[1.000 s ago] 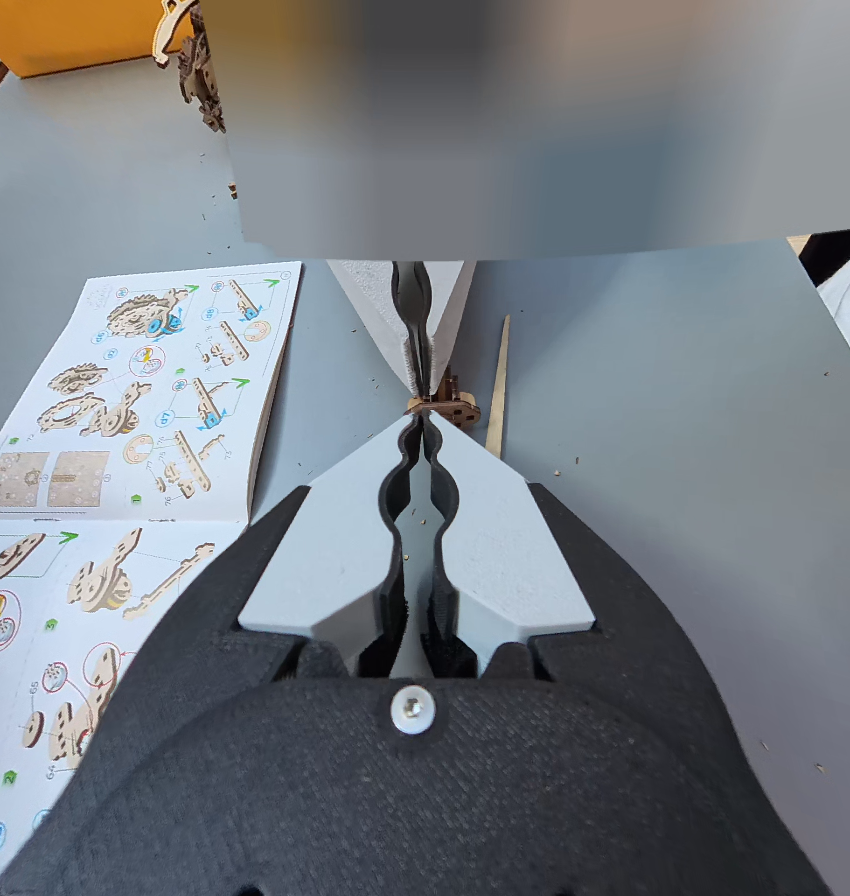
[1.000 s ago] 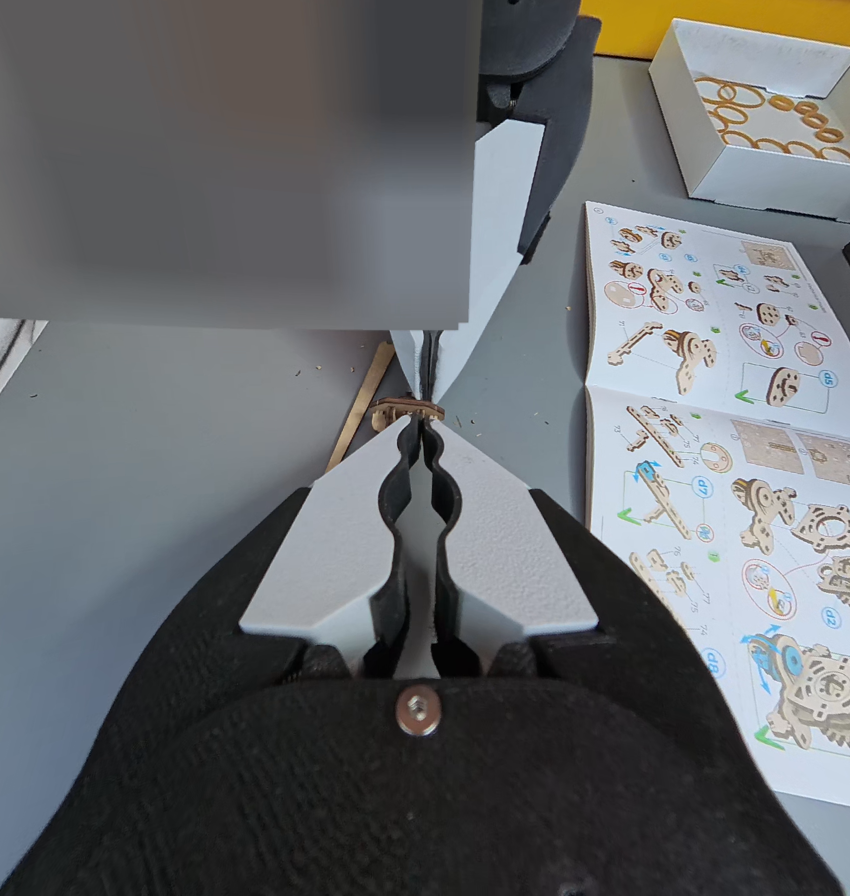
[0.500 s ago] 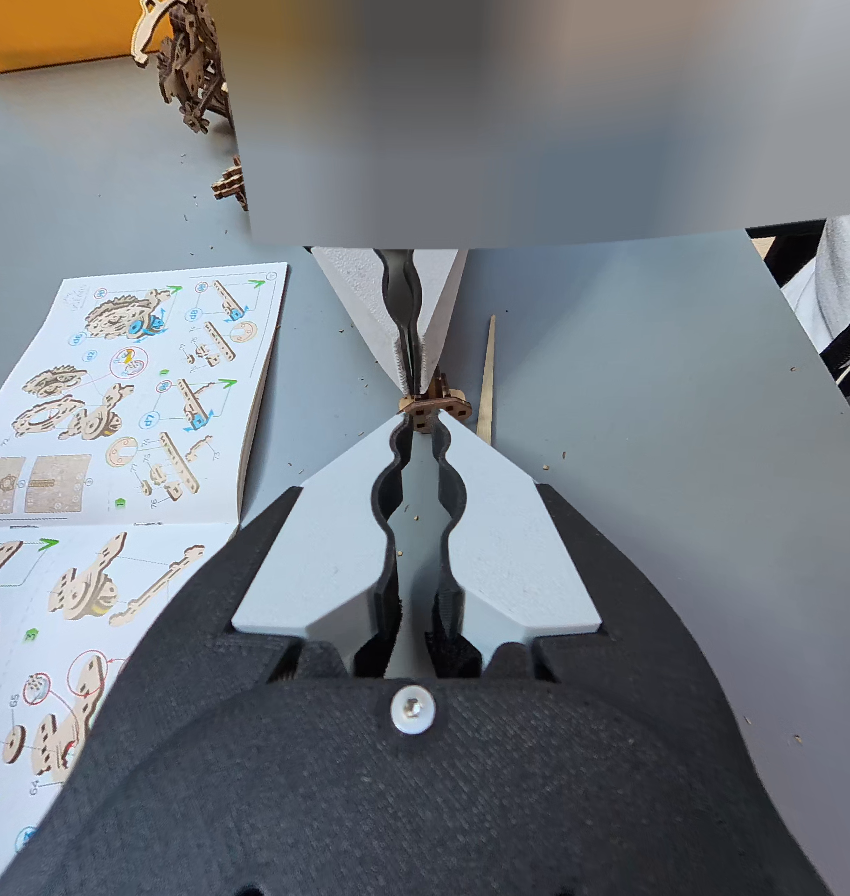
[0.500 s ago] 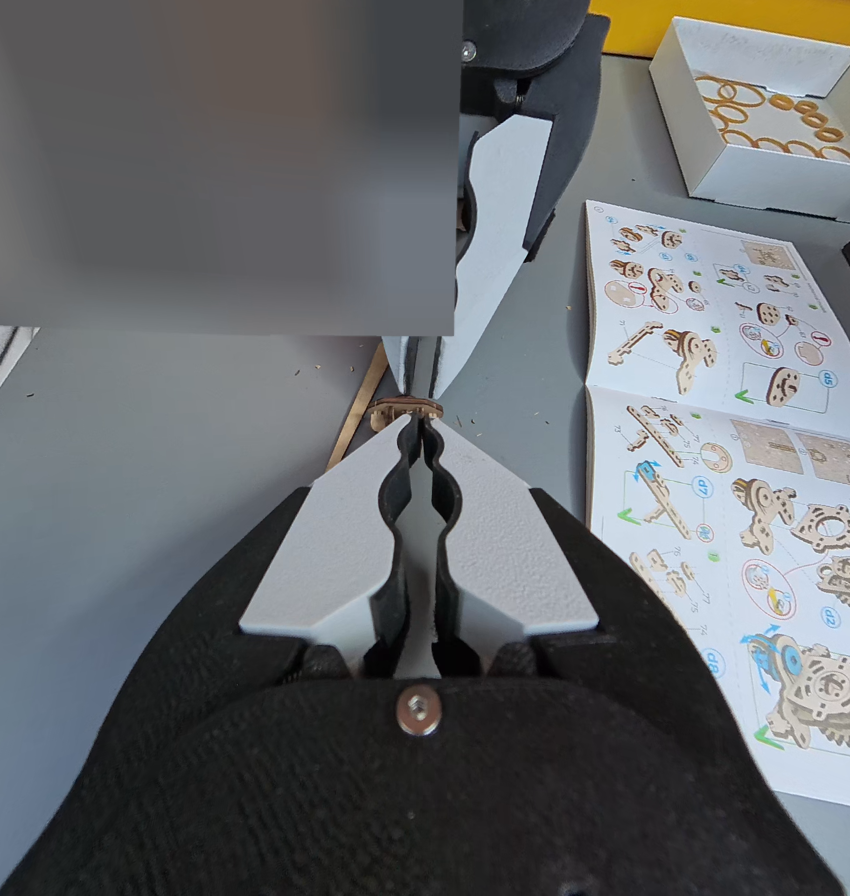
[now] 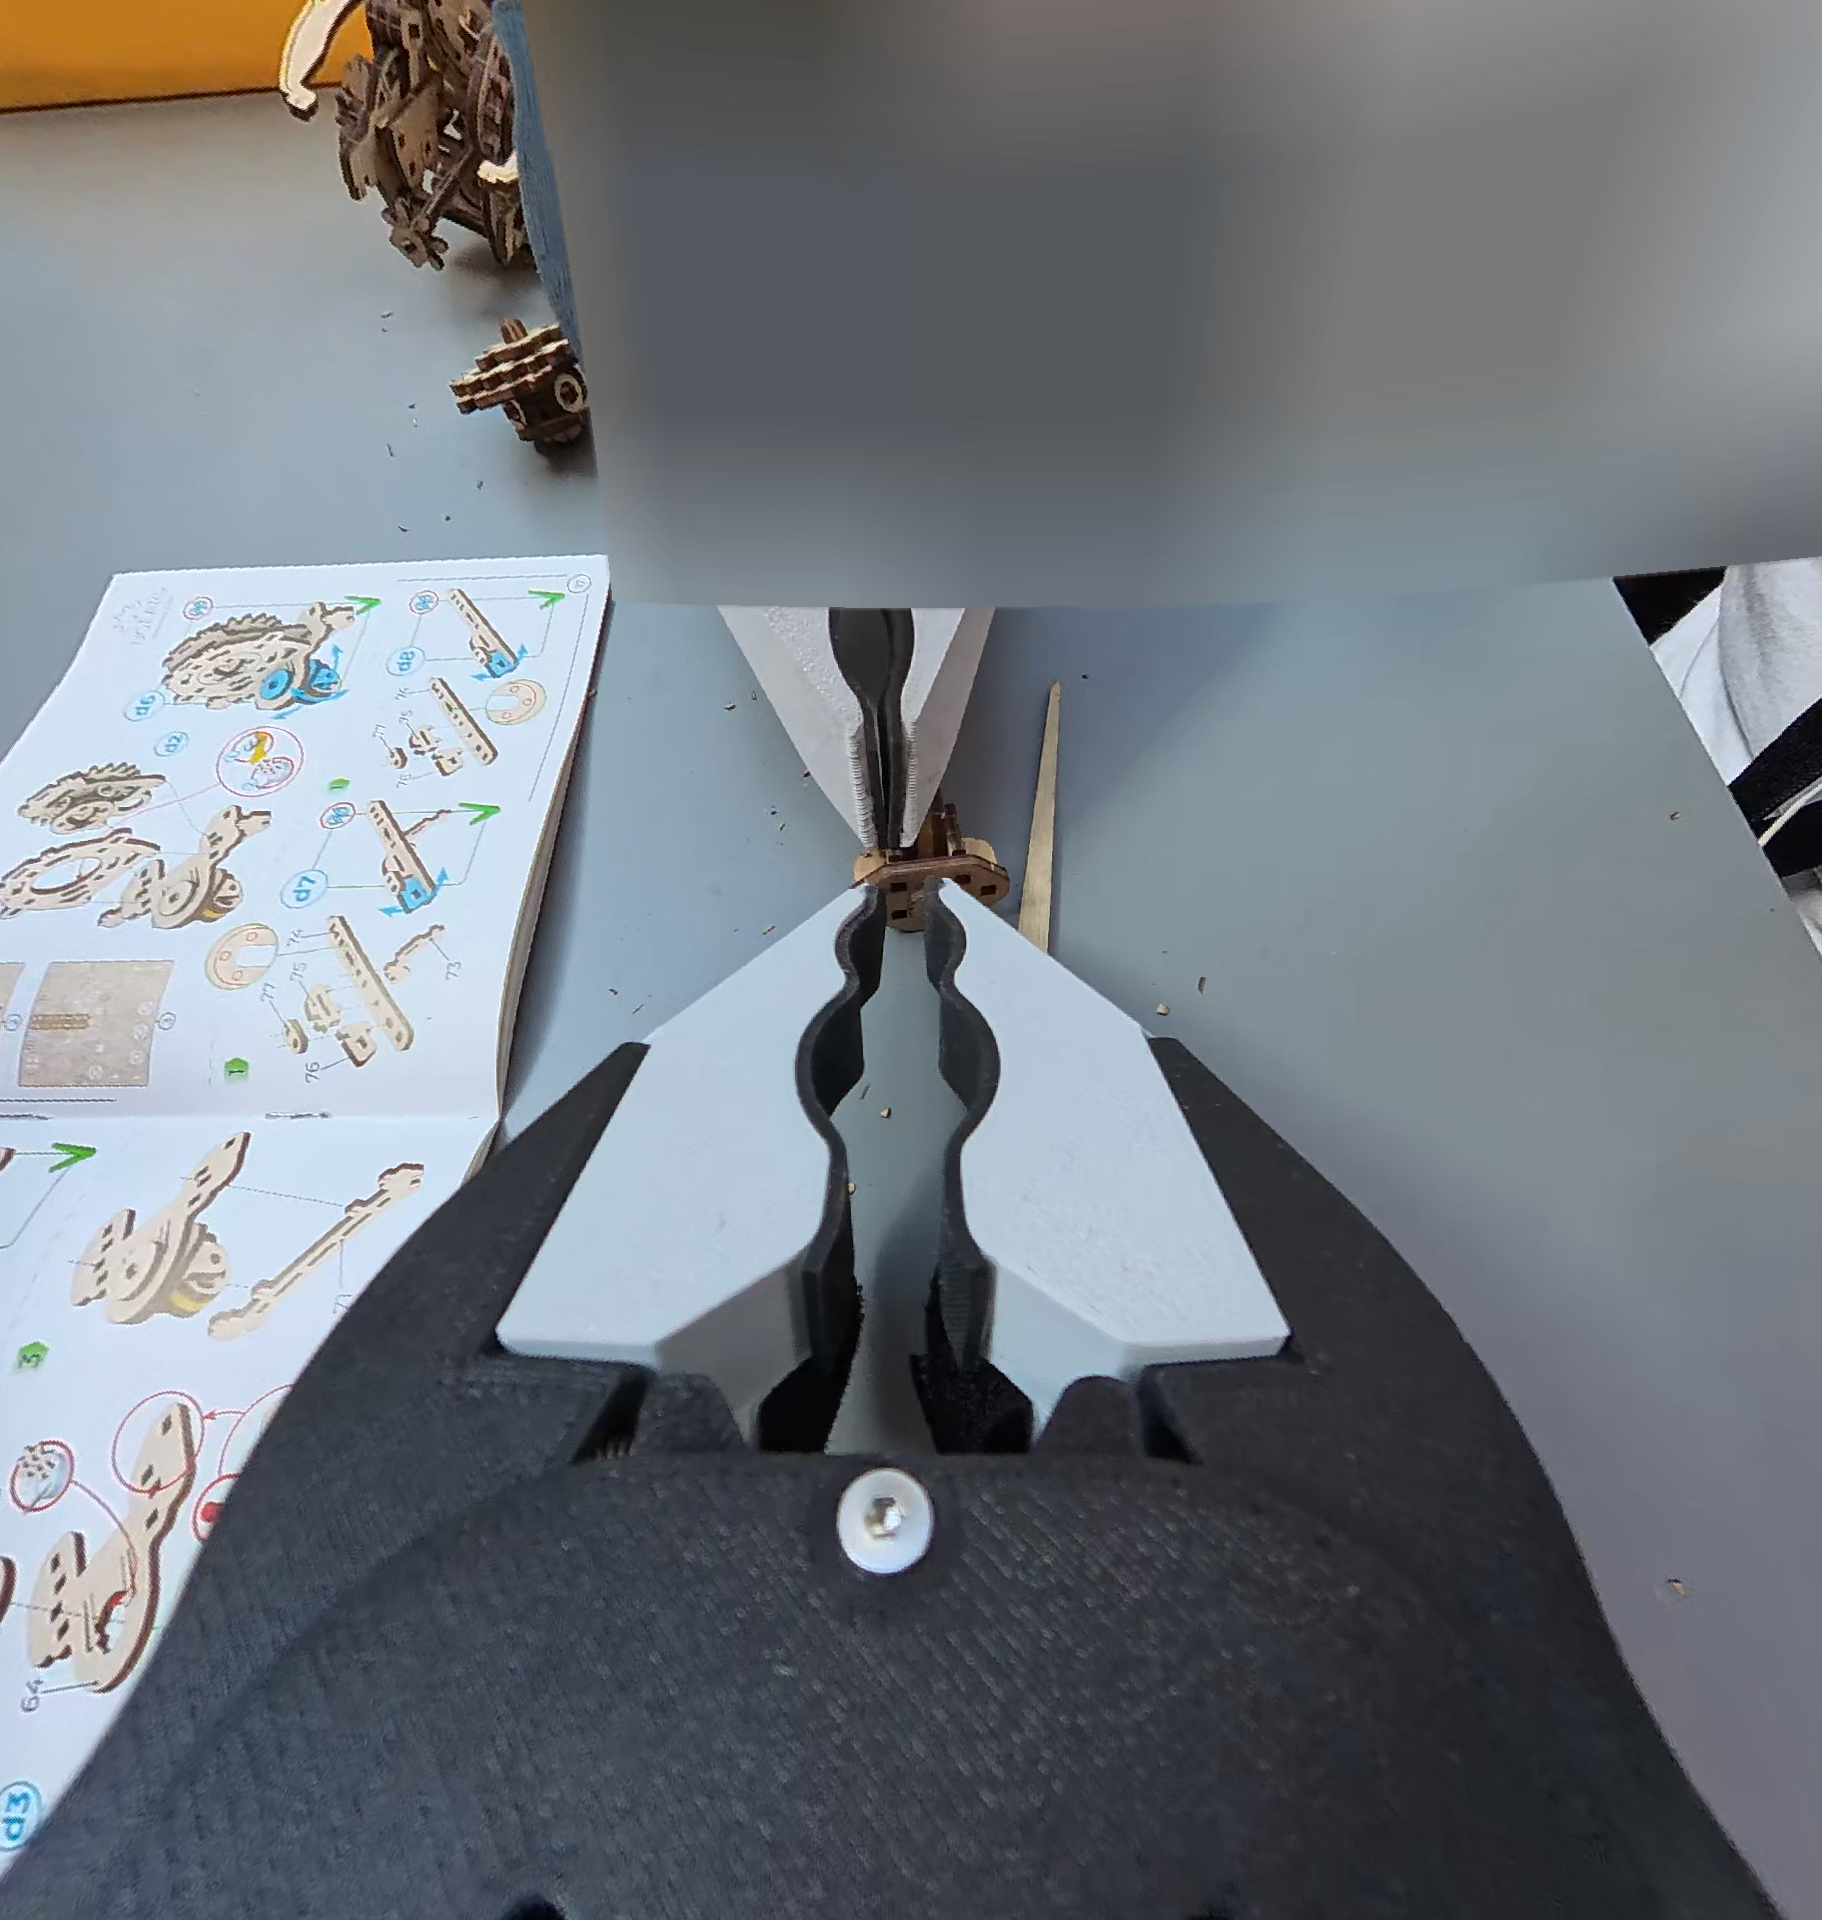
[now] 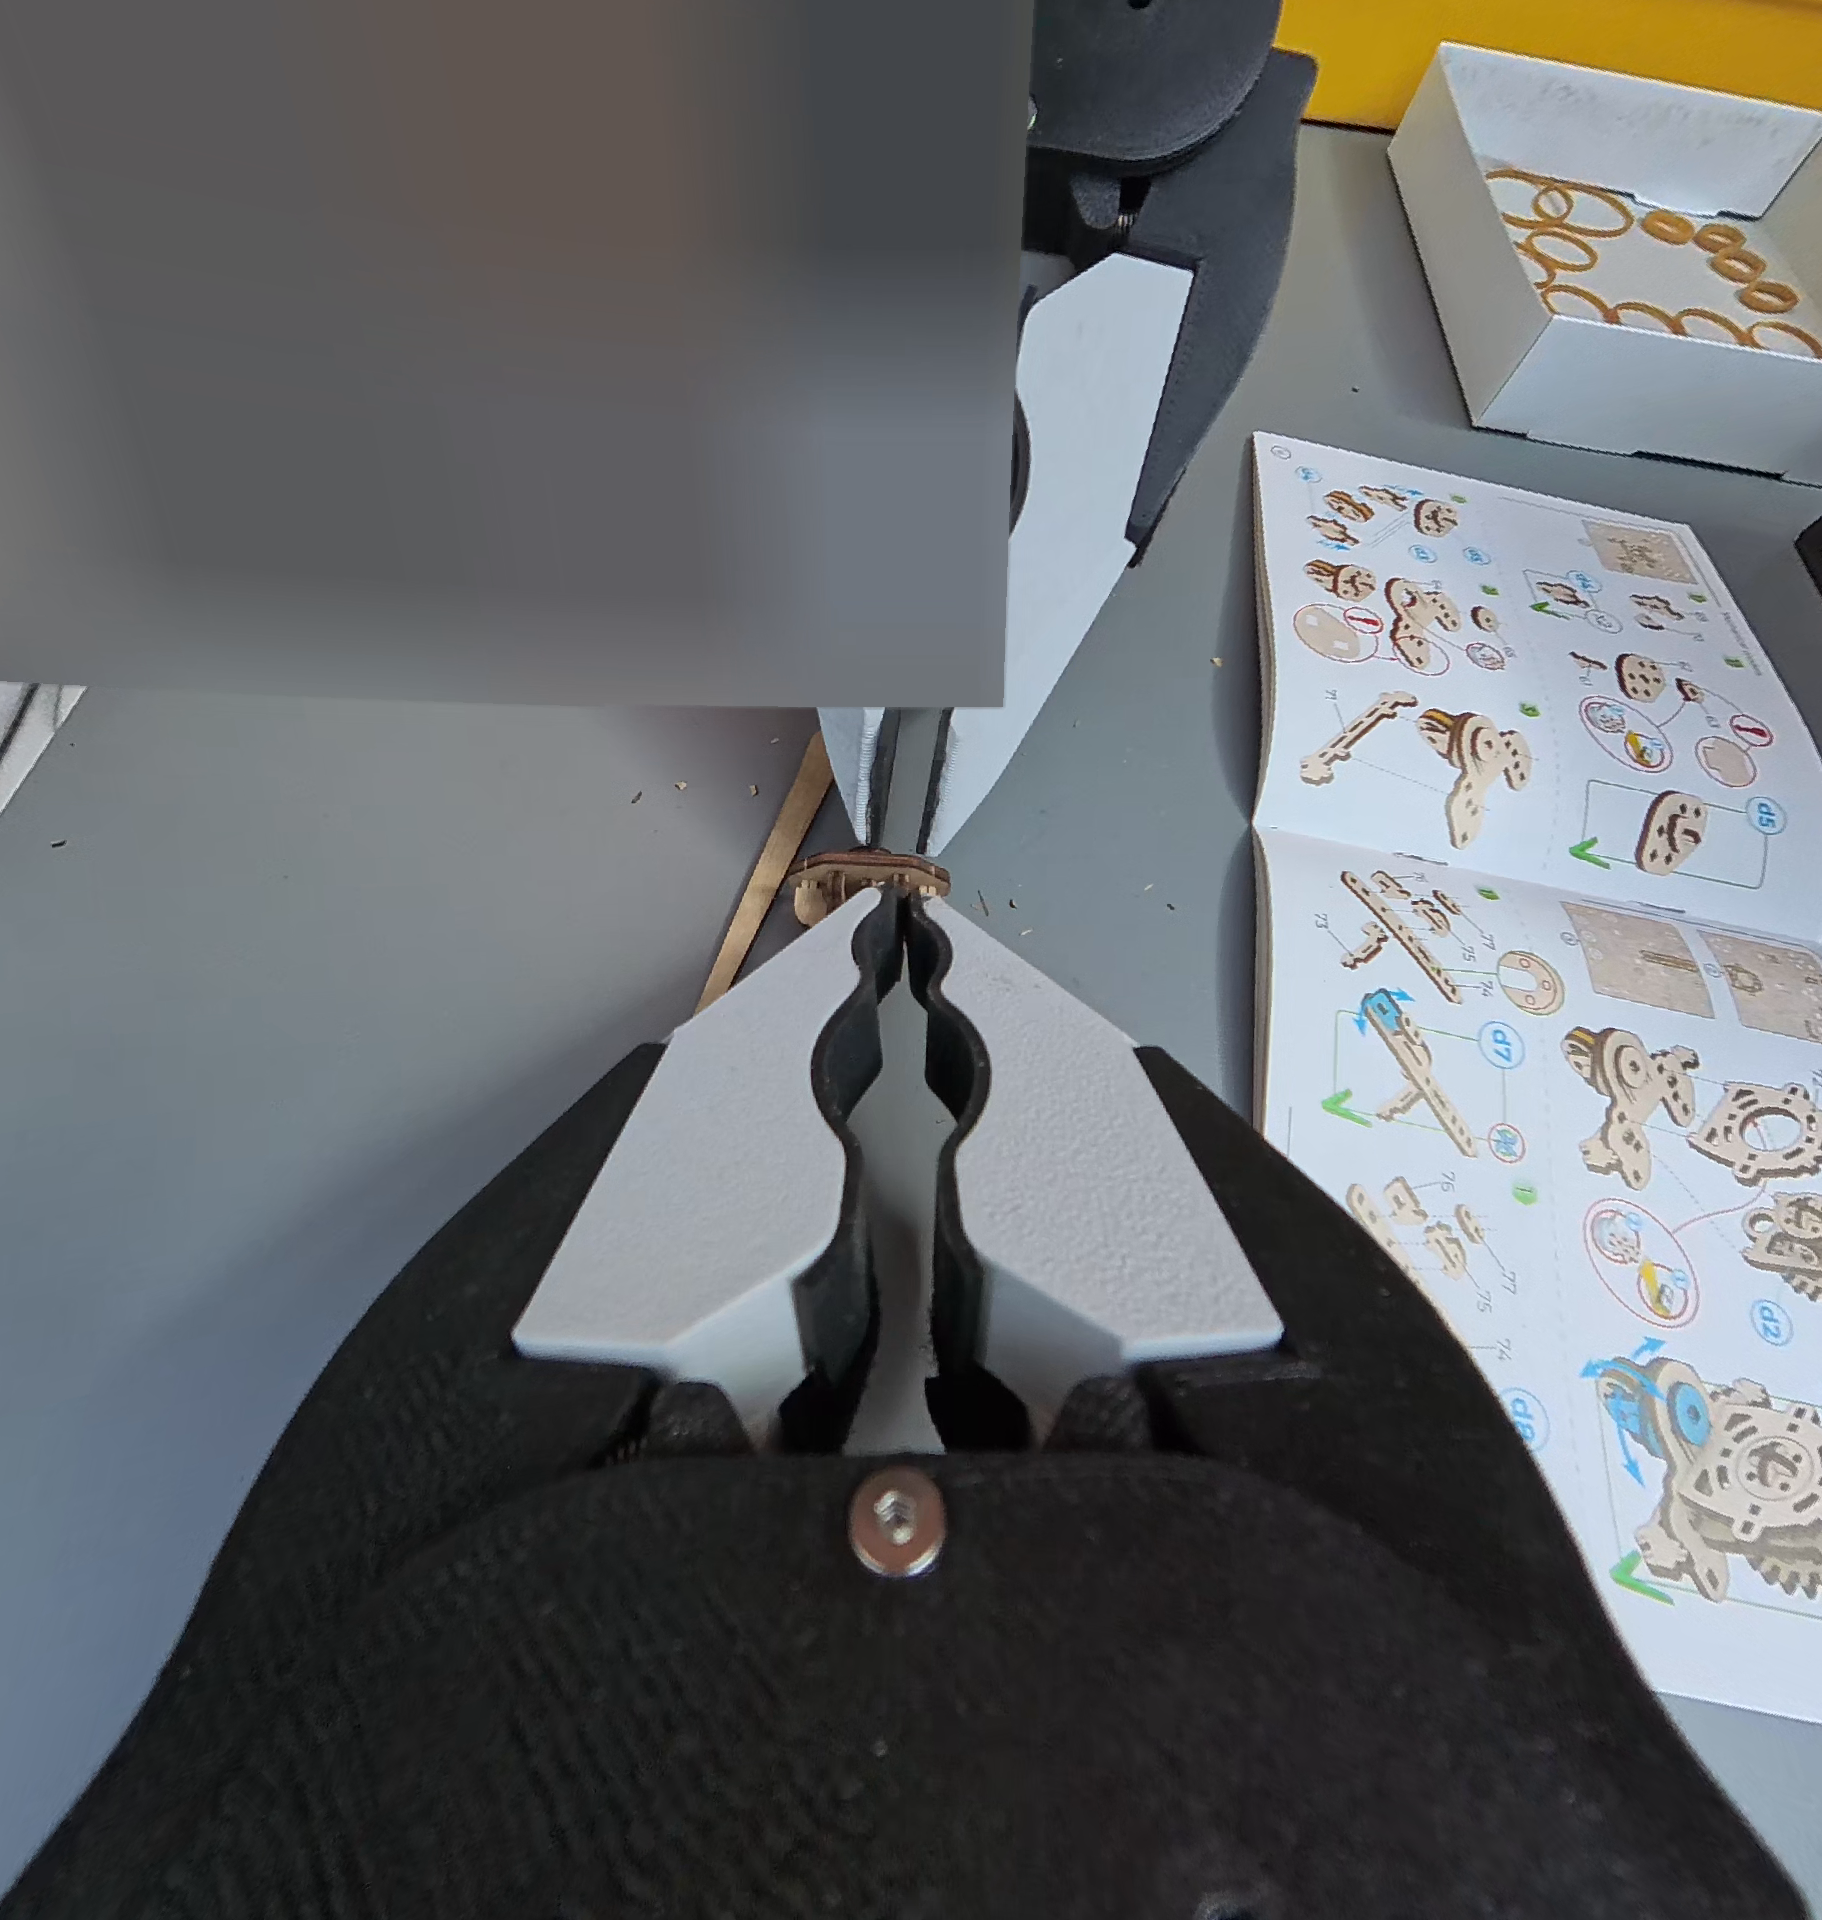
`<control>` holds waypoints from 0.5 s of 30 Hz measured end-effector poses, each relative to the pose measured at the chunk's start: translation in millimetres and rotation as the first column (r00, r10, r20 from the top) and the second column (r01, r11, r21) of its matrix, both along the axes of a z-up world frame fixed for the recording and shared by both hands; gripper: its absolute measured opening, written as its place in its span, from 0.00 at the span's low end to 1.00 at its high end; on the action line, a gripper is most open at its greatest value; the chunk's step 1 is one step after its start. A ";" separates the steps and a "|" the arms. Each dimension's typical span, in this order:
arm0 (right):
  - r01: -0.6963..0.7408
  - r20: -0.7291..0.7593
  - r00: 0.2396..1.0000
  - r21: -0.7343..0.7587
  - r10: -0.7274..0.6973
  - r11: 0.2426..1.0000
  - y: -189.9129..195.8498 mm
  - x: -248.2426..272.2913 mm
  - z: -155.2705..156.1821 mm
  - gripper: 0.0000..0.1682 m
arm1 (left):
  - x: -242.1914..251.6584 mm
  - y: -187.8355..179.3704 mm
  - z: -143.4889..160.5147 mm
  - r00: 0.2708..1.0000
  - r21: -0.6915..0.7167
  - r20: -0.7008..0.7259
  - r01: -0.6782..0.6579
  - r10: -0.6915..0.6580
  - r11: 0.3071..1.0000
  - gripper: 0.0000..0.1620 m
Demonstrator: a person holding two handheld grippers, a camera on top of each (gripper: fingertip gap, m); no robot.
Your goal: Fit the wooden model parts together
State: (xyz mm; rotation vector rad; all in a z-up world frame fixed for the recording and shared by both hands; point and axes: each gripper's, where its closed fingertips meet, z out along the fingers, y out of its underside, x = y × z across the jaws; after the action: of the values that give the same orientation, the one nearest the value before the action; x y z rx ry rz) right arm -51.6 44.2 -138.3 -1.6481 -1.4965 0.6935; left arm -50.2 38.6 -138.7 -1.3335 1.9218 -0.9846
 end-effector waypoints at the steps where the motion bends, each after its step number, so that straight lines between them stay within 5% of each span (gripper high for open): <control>1: 0.000 0.000 1.000 0.001 0.000 1.000 0.0 0.0 -0.1 0.00 | 0.0 0.0 0.0 1.000 -0.001 0.000 0.000 0.000 1.000 0.03; 15: 0.003 0.000 1.000 0.002 -0.003 1.000 0.4 0.1 0.0 0.00 | 0.6 0.9 2.1 1.000 -0.044 0.000 -0.014 0.014 0.999 0.03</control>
State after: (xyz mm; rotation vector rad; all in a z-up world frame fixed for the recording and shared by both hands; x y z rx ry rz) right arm -51.4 44.6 -138.3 -1.6492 -1.4938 0.6898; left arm -49.5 39.5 -136.5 -1.3695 1.8981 -1.0263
